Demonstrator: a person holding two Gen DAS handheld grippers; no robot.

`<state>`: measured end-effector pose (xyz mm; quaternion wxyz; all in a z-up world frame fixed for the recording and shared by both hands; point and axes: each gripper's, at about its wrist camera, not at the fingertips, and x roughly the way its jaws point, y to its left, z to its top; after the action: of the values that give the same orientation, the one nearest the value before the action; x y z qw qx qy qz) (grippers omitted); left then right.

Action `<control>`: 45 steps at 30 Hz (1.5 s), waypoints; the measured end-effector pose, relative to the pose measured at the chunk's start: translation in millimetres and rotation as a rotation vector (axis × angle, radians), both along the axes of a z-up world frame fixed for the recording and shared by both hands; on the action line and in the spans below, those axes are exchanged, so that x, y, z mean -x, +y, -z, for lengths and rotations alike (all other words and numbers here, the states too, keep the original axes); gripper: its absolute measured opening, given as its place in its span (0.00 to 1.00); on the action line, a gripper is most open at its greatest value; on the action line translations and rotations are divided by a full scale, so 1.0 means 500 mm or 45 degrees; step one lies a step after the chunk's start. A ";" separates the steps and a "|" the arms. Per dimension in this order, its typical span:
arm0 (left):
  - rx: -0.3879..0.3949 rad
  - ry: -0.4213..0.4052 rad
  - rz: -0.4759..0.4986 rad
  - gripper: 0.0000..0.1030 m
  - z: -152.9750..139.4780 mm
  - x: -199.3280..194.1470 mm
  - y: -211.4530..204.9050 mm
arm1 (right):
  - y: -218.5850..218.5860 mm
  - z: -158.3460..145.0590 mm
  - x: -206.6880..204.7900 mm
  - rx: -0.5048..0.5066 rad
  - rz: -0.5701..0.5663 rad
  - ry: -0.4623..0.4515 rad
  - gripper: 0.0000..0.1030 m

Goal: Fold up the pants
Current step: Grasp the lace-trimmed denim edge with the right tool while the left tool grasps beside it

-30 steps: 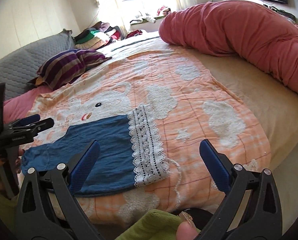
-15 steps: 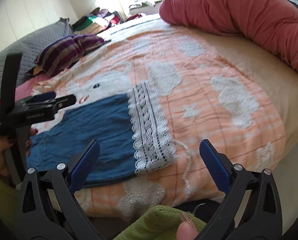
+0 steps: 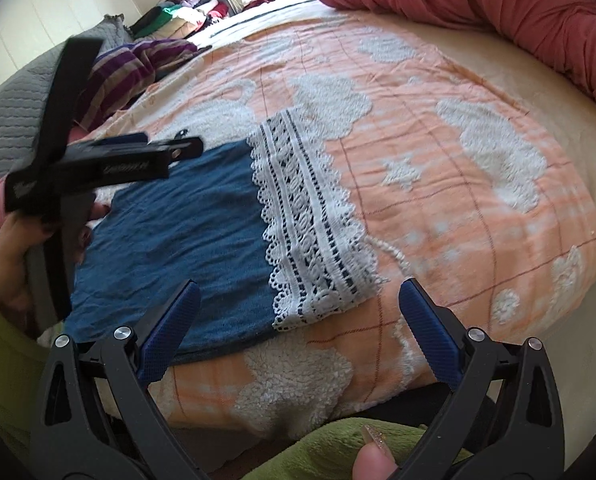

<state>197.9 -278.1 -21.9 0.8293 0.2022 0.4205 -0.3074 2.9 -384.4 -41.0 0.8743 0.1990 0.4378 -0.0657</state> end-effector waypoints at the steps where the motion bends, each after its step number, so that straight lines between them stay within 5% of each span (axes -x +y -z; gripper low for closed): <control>1: -0.004 0.011 0.010 0.96 0.007 -0.008 -0.006 | 0.001 0.002 -0.002 -0.003 0.002 0.003 0.91; 11: 0.038 0.190 0.141 0.95 0.076 -0.065 -0.055 | -0.008 0.040 -0.019 -0.061 0.020 0.054 0.87; 13: 0.056 0.230 0.173 0.80 0.085 -0.063 -0.063 | -0.006 0.037 -0.016 -0.057 0.018 0.028 0.71; 14: 0.098 0.282 0.202 0.60 0.088 -0.061 -0.066 | -0.004 0.035 -0.016 -0.050 0.016 0.023 0.64; 15: 0.119 0.300 0.208 0.51 0.088 -0.059 -0.068 | -0.003 0.034 -0.015 -0.046 0.013 0.015 0.61; 17: 0.142 0.323 0.223 0.44 0.088 -0.056 -0.071 | -0.004 0.033 -0.017 -0.058 0.013 0.001 0.54; 23: 0.189 0.380 0.220 0.51 0.096 -0.071 -0.073 | -0.004 0.046 -0.040 -0.107 -0.020 0.002 0.50; 26: 0.192 0.377 0.208 0.51 0.096 -0.067 -0.081 | -0.005 0.049 -0.044 -0.143 -0.034 -0.010 0.27; 29: 0.242 0.419 0.215 0.23 0.092 -0.064 -0.086 | -0.005 0.051 -0.045 -0.156 -0.040 -0.012 0.22; 32: 0.247 0.427 0.195 0.18 0.093 -0.066 -0.085 | -0.003 0.049 -0.046 -0.172 -0.057 -0.035 0.13; 39: 0.440 0.465 0.185 0.12 0.048 -0.067 -0.024 | 0.037 -0.004 -0.037 -0.131 -0.169 -0.204 0.11; 45: 0.582 0.391 0.149 0.12 -0.033 -0.057 0.091 | 0.112 -0.087 -0.025 -0.071 -0.324 -0.357 0.11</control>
<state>226.1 -232.8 -5.4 0.7607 -0.0151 0.4488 -0.4686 15.5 -328.3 2.5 0.9221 0.1734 0.3349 0.0861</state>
